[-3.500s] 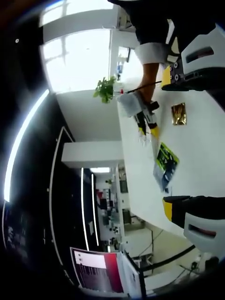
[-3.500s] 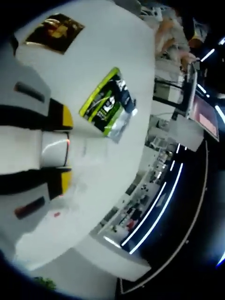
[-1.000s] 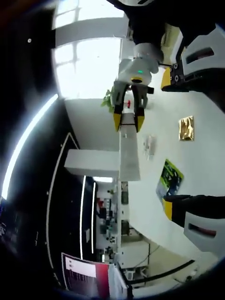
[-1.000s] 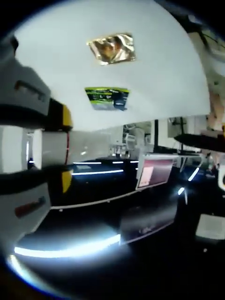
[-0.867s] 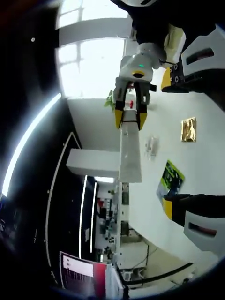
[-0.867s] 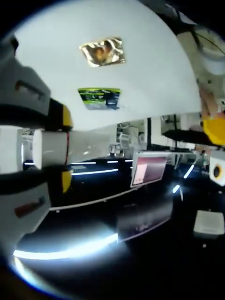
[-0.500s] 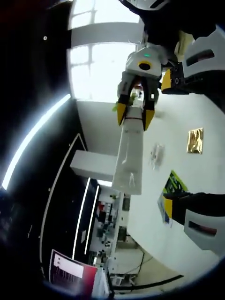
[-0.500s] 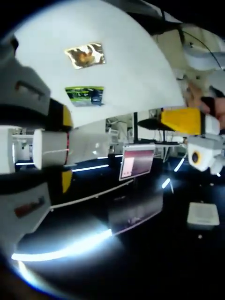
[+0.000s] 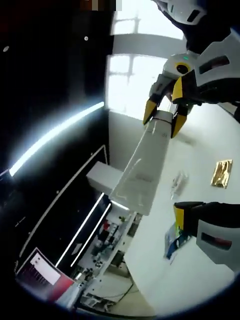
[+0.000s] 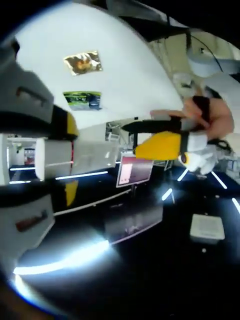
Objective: Arrange the skincare products in the storage area until every visible bottle or jar stands upright without overlapping.
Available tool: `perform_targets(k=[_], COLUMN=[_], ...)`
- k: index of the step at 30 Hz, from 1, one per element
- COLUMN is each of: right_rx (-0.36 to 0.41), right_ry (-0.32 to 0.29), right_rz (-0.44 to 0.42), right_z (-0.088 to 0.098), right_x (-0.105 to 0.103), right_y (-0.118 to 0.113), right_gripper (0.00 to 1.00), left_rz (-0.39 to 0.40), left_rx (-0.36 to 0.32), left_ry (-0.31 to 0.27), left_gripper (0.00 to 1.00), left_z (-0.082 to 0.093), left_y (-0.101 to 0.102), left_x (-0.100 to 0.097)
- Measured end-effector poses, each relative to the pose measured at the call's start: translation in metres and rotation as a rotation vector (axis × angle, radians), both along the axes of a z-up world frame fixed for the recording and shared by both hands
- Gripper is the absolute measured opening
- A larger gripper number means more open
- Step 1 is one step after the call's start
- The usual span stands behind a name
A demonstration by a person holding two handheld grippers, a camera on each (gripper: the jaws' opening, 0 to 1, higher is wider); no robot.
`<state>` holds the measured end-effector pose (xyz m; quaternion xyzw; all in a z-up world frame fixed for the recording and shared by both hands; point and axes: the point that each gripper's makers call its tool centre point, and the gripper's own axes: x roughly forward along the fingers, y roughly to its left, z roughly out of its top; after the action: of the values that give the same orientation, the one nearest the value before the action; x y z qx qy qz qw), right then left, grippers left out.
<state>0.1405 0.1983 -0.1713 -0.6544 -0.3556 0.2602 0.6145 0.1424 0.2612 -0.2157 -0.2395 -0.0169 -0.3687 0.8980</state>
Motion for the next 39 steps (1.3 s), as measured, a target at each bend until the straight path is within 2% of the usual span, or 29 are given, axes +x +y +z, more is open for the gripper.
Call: perform_targets(k=[5, 10, 15, 16, 19, 22, 25, 27, 30, 34, 39], right_rx=[0.001, -0.003, 0.007, 0.011, 0.029, 0.032, 0.055, 0.064, 0.084, 0.093, 0.143], right_ry=[-0.01, -0.024, -0.04, -0.039, -0.02, -0.022, 0.0, 0.007, 0.038, 0.059, 0.162], right_rz=[0.022, 0.075, 0.097, 0.101, 0.116, 0.122, 0.121, 0.12, 0.122, 0.115, 0.096], right_z=[-0.003, -0.009, -0.008, -0.007, -0.007, -0.007, -0.006, -0.006, -0.006, -0.007, -0.012], right_x=[-0.008, -0.028, -0.035, -0.036, -0.04, -0.041, -0.039, -0.038, -0.038, -0.034, -0.023], right_y=[0.002, 0.008, 0.01, 0.01, 0.011, 0.011, 0.009, 0.008, 0.008, 0.007, 0.004], right_gripper=[0.29, 0.29, 0.29, 0.29, 0.29, 0.29, 0.29, 0.29, 0.29, 0.29, 0.29], left_rz=[-0.002, -0.017, -0.029, -0.033, -0.081, -0.082, -0.084, -0.091, -0.115, -0.109, -0.149], left_rx=[-0.108, -0.212, -0.255, -0.275, -0.385, -0.383, -0.381, -0.399, -0.458, -0.443, -0.459], left_ry=[-0.033, -0.047, -0.054, -0.062, -0.076, -0.085, -0.1, -0.11, -0.112, -0.125, -0.143], left_gripper=[0.74, 0.65, 0.57, 0.54, 0.53, 0.5, 0.41, 0.36, 0.35, 0.28, 0.2], left_z=[0.012, 0.017, 0.018, 0.02, 0.031, 0.03, 0.031, 0.034, 0.038, 0.037, 0.042], left_y=[0.006, 0.014, 0.018, 0.019, 0.021, 0.02, 0.021, 0.022, 0.022, 0.022, 0.018], left_x=[-0.001, -0.001, -0.001, -0.002, -0.007, -0.007, -0.008, -0.01, -0.012, -0.012, -0.018])
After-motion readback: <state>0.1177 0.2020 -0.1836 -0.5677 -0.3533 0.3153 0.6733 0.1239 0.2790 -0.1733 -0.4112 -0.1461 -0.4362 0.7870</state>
